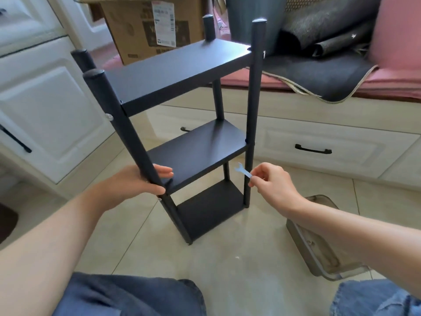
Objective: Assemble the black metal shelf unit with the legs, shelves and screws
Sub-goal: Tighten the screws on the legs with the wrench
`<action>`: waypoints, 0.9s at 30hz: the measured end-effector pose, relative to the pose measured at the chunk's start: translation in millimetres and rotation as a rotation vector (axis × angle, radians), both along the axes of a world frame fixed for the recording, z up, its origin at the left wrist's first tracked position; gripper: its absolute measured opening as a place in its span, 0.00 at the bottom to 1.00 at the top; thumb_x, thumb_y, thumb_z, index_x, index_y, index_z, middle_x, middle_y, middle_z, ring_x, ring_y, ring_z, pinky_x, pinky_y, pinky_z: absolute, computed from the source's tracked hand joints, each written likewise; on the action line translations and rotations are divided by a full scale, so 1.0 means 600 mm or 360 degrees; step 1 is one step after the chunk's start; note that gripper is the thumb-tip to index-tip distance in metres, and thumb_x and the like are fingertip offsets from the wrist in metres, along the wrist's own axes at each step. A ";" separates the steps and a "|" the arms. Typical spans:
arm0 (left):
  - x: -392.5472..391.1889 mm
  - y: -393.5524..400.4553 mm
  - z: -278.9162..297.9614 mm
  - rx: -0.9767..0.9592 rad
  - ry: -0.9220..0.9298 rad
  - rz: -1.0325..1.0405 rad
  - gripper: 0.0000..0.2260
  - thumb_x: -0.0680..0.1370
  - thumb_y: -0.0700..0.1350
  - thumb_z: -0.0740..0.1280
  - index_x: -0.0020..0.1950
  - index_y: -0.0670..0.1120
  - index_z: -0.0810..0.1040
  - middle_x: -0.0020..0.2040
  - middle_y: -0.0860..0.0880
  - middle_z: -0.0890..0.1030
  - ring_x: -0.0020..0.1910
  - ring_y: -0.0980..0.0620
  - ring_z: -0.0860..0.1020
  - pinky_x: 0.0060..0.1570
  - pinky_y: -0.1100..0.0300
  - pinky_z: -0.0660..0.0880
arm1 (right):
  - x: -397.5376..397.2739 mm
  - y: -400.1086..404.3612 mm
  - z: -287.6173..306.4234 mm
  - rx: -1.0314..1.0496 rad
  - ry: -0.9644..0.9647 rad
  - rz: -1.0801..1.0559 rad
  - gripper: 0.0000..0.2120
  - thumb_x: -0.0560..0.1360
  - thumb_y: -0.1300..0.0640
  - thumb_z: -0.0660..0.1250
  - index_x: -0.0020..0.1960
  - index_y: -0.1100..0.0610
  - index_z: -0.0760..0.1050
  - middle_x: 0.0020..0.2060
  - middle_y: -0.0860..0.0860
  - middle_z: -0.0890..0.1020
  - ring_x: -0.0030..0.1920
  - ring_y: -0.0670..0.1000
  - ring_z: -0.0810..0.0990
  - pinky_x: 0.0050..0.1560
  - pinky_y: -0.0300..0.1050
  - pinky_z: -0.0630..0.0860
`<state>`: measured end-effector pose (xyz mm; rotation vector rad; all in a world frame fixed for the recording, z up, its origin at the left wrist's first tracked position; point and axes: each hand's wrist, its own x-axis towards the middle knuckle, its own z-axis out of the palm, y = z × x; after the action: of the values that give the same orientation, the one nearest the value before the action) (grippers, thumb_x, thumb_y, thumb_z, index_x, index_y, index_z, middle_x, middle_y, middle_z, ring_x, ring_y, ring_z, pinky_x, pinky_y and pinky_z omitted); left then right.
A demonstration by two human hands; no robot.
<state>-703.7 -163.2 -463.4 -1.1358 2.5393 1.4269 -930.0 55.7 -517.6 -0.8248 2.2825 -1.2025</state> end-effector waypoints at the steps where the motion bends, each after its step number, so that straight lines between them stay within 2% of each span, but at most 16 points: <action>1: 0.002 -0.005 -0.003 -0.0031 0.0035 0.0125 0.20 0.76 0.34 0.73 0.64 0.52 0.80 0.59 0.58 0.84 0.58 0.66 0.79 0.51 0.72 0.71 | 0.001 -0.002 0.000 -0.0005 0.0002 0.0007 0.06 0.77 0.63 0.64 0.44 0.54 0.77 0.39 0.51 0.83 0.40 0.51 0.79 0.37 0.41 0.73; 3: 0.000 -0.008 -0.005 -0.0063 0.0084 0.0355 0.21 0.76 0.35 0.73 0.67 0.48 0.77 0.61 0.55 0.82 0.59 0.59 0.79 0.49 0.68 0.70 | 0.002 -0.005 0.000 -0.0019 0.0009 0.0013 0.06 0.77 0.63 0.64 0.45 0.54 0.77 0.38 0.50 0.84 0.39 0.49 0.78 0.38 0.40 0.72; 5: -0.007 -0.008 -0.007 -0.0076 0.0054 0.0500 0.22 0.76 0.37 0.73 0.69 0.47 0.73 0.61 0.54 0.80 0.58 0.54 0.76 0.54 0.63 0.68 | 0.002 -0.007 0.000 -0.0026 0.0005 0.0022 0.06 0.77 0.63 0.64 0.46 0.55 0.78 0.38 0.49 0.84 0.39 0.49 0.78 0.39 0.40 0.72; 7: -0.013 -0.006 -0.004 -0.0162 -0.0119 0.0538 0.15 0.79 0.42 0.71 0.63 0.46 0.73 0.55 0.51 0.79 0.58 0.49 0.75 0.53 0.58 0.67 | 0.003 -0.007 0.000 -0.0025 -0.0008 0.0036 0.05 0.77 0.63 0.64 0.46 0.55 0.78 0.38 0.50 0.83 0.39 0.49 0.78 0.39 0.40 0.71; 8: -0.014 -0.002 0.000 -0.0246 -0.0306 0.0488 0.11 0.80 0.45 0.69 0.61 0.45 0.75 0.53 0.49 0.79 0.55 0.47 0.75 0.51 0.58 0.68 | 0.003 -0.008 -0.001 -0.0027 -0.0011 0.0041 0.05 0.77 0.63 0.64 0.46 0.55 0.78 0.38 0.50 0.83 0.38 0.49 0.78 0.38 0.40 0.71; 10: -0.019 0.010 0.010 -0.0440 -0.0830 0.0233 0.14 0.83 0.50 0.64 0.60 0.41 0.77 0.51 0.43 0.80 0.48 0.45 0.78 0.45 0.58 0.69 | 0.003 -0.007 -0.001 -0.0031 -0.0009 0.0048 0.05 0.77 0.63 0.64 0.46 0.55 0.78 0.38 0.50 0.83 0.38 0.49 0.77 0.38 0.40 0.71; 11: -0.025 0.021 0.017 -0.0494 -0.1029 0.0104 0.14 0.83 0.50 0.63 0.57 0.39 0.77 0.48 0.43 0.81 0.43 0.47 0.79 0.40 0.60 0.71 | 0.003 -0.007 -0.001 -0.0030 -0.0006 0.0050 0.05 0.77 0.63 0.64 0.46 0.55 0.78 0.38 0.51 0.84 0.38 0.48 0.78 0.37 0.39 0.71; 12: -0.034 0.031 0.019 -0.0529 -0.1090 -0.0004 0.13 0.83 0.48 0.63 0.53 0.38 0.78 0.42 0.45 0.80 0.38 0.48 0.79 0.36 0.63 0.71 | 0.001 -0.007 -0.002 -0.0029 -0.0003 0.0050 0.05 0.77 0.62 0.64 0.46 0.55 0.78 0.39 0.51 0.84 0.38 0.48 0.78 0.37 0.39 0.70; 14: -0.062 0.046 0.014 -0.0520 -0.0829 -0.0019 0.12 0.82 0.46 0.63 0.46 0.38 0.78 0.40 0.50 0.81 0.35 0.51 0.80 0.35 0.63 0.76 | -0.001 -0.008 -0.001 -0.0023 -0.0002 0.0048 0.05 0.77 0.62 0.64 0.46 0.55 0.78 0.40 0.51 0.84 0.38 0.49 0.78 0.37 0.39 0.70; 16: -0.091 0.066 0.003 -0.0717 -0.0484 0.0015 0.11 0.81 0.48 0.63 0.48 0.43 0.82 0.45 0.49 0.84 0.40 0.50 0.84 0.45 0.55 0.82 | -0.002 -0.008 0.001 -0.0018 0.0006 0.0050 0.05 0.77 0.62 0.64 0.46 0.55 0.77 0.40 0.51 0.84 0.38 0.49 0.78 0.37 0.39 0.70; 18: -0.119 0.083 -0.015 -0.1113 -0.0382 -0.0105 0.10 0.80 0.47 0.61 0.54 0.49 0.82 0.52 0.48 0.83 0.50 0.46 0.81 0.52 0.49 0.80 | -0.004 -0.009 0.006 -0.0033 0.0015 0.0050 0.06 0.77 0.63 0.64 0.46 0.55 0.77 0.39 0.50 0.84 0.38 0.49 0.78 0.38 0.40 0.71; 21: -0.160 0.096 -0.060 -0.1534 -0.0167 -0.0465 0.17 0.78 0.39 0.64 0.68 0.45 0.76 0.66 0.46 0.78 0.66 0.43 0.75 0.63 0.49 0.73 | -0.014 -0.008 0.016 -0.0073 0.0016 0.0019 0.06 0.77 0.63 0.63 0.46 0.54 0.77 0.36 0.48 0.84 0.38 0.48 0.78 0.39 0.40 0.72; 22: -0.172 0.097 -0.073 -0.1629 -0.0150 -0.0565 0.23 0.78 0.37 0.65 0.73 0.44 0.72 0.72 0.45 0.74 0.71 0.42 0.71 0.68 0.48 0.69 | -0.020 -0.007 0.019 -0.0087 0.0019 0.0000 0.06 0.77 0.63 0.64 0.46 0.54 0.77 0.36 0.47 0.84 0.38 0.48 0.78 0.39 0.41 0.73; 24: -0.196 0.092 -0.093 -0.1705 -0.0297 -0.0608 0.32 0.79 0.37 0.66 0.81 0.46 0.58 0.80 0.46 0.61 0.78 0.41 0.60 0.75 0.47 0.61 | -0.031 -0.004 0.023 -0.0107 0.0020 -0.0035 0.06 0.77 0.63 0.64 0.45 0.54 0.78 0.36 0.47 0.84 0.38 0.47 0.78 0.40 0.42 0.74; 25: -0.207 0.088 -0.098 -0.1702 -0.0394 -0.0601 0.34 0.80 0.37 0.65 0.83 0.47 0.52 0.82 0.47 0.56 0.80 0.42 0.56 0.77 0.46 0.58 | -0.036 -0.002 0.024 -0.0114 0.0020 -0.0050 0.06 0.77 0.63 0.64 0.45 0.54 0.78 0.36 0.47 0.84 0.38 0.47 0.78 0.41 0.42 0.74; 27: -0.227 0.079 -0.099 -0.1641 -0.0507 -0.0570 0.36 0.81 0.38 0.63 0.83 0.49 0.45 0.83 0.49 0.50 0.81 0.42 0.51 0.78 0.46 0.55 | -0.045 0.004 0.026 -0.0120 0.0026 -0.0071 0.06 0.77 0.63 0.64 0.45 0.54 0.78 0.36 0.48 0.84 0.38 0.47 0.78 0.41 0.42 0.75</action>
<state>-839.9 -115.7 -523.0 -0.7436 2.9855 -0.2100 -957.2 58.3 -502.2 -0.8176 2.2923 -1.3137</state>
